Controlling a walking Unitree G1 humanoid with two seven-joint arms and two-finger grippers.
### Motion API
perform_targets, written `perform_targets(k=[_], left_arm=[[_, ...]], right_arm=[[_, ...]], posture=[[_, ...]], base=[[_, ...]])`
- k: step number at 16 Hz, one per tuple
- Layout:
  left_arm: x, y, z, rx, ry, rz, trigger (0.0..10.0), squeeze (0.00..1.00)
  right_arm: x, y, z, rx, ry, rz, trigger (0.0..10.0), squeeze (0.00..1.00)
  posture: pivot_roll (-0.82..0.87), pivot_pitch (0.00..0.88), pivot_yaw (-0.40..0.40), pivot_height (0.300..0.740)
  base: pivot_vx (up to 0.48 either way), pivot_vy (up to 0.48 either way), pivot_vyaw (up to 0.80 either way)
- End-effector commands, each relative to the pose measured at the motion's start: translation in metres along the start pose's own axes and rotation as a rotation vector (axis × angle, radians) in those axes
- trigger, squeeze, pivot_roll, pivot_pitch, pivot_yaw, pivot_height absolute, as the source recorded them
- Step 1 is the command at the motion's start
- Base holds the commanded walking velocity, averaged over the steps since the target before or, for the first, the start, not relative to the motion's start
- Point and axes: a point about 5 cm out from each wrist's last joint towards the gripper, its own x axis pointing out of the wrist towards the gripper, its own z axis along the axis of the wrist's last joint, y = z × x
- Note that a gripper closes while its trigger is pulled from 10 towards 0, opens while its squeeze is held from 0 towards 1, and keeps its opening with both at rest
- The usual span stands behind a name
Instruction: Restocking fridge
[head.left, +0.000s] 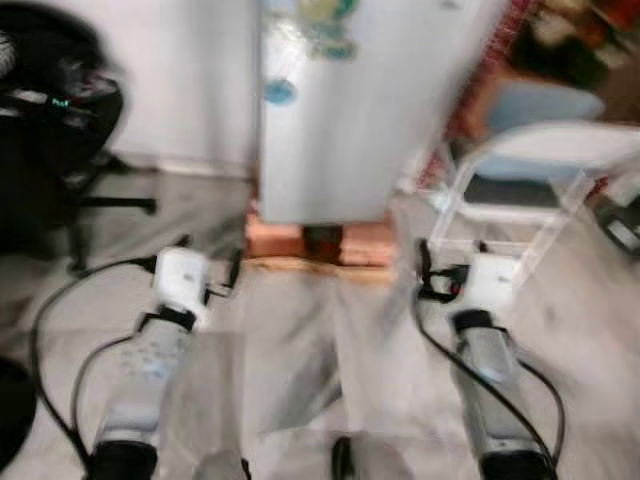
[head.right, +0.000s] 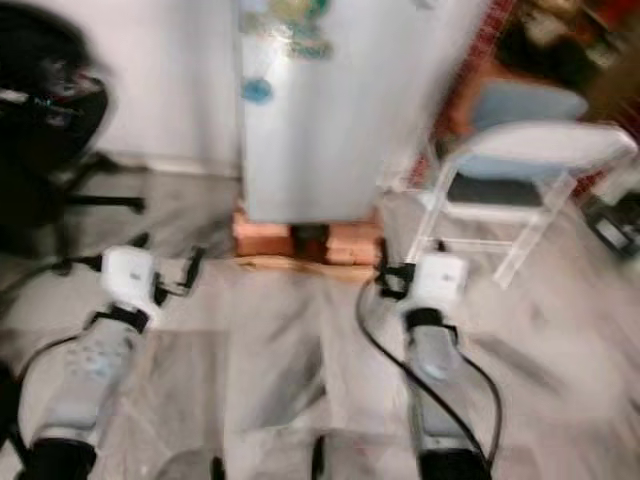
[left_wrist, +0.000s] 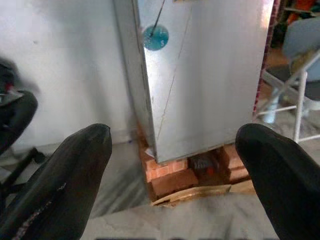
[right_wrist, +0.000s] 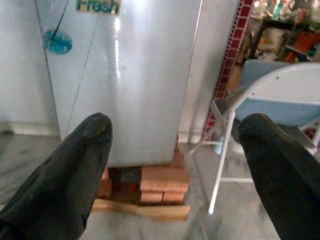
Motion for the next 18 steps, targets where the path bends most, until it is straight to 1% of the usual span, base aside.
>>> perform_targets(k=[1,4,8,10,12,13,14,16,17,18], left_arm=[[0.005,-0.008,0.003,-0.005,-0.016,-0.032,10.0,0.0],[0.009,-0.007,0.004,0.006,-0.024,-0.043,10.0,0.0],[0.008,-0.004,0.0,0.003,-0.005,-0.055,10.0,0.0],[0.01,-0.006,0.0,0.005,-0.006,-0.064,10.0,0.0],[0.01,-0.008,-0.005,0.009,0.014,-0.062,10.0,0.0],[0.004,-0.005,-0.011,-0.009,0.039,-0.033,10.0,0.0],[-0.004,-0.002,-0.019,-0.037,0.083,-0.004,10.0,0.0],[-0.025,0.009,-0.038,-0.07,0.169,0.043,10.0,0.0],[-0.031,0.013,-0.041,-0.078,0.185,0.062,10.0,0.0],[-0.033,0.014,-0.042,-0.089,0.191,0.076,10.0,0.0]], right_arm=[[0.003,-0.01,0.005,-0.017,-0.017,-0.028,10.0,0.0],[0.004,-0.008,0.005,-0.02,-0.024,-0.032,10.0,0.0],[0.002,-0.007,0.005,-0.034,-0.033,-0.042,10.0,0.0],[0.004,-0.007,0.005,-0.046,-0.035,-0.039,10.0,0.0],[0.003,-0.008,0.005,-0.054,-0.042,-0.045,10.0,0.0],[-0.002,-0.01,0.003,-0.039,-0.045,-0.056,10.0,0.0],[-0.006,-0.012,0.001,-0.037,-0.041,-0.065,10.0,0.0],[-0.019,-0.022,-0.006,-0.061,-0.022,-0.095,10.0,0.0],[-0.023,-0.027,-0.008,-0.072,-0.016,-0.109,10.0,0.0],[-0.027,-0.033,-0.01,-0.079,-0.008,-0.127,10.0,0.0]], posture=[[0.05,0.096,-0.055,0.74],[0.06,0.094,-0.039,0.74],[0.05,0.105,-0.019,0.74],[0.05,0.107,-0.023,0.74],[0.05,0.095,-0.028,0.74],[0.04,0.071,-0.019,0.74],[0.04,0.059,-0.013,0.74],[0.03,0.047,0.001,0.74],[0.02,0.044,0.008,0.74],[0.03,0.041,0.012,0.74]], base=[[0.281,0.39,-0.8],[0.279,0.39,-0.8],[0.282,0.389,-0.8],[0.264,0.401,-0.8],[0.0,0.0,-0.8],[0.0,0.0,-0.72],[0.0,0.0,0.0],[0.0,0.0,0.0],[0.0,0.0,0.0],[0.0,0.0,0.0]])
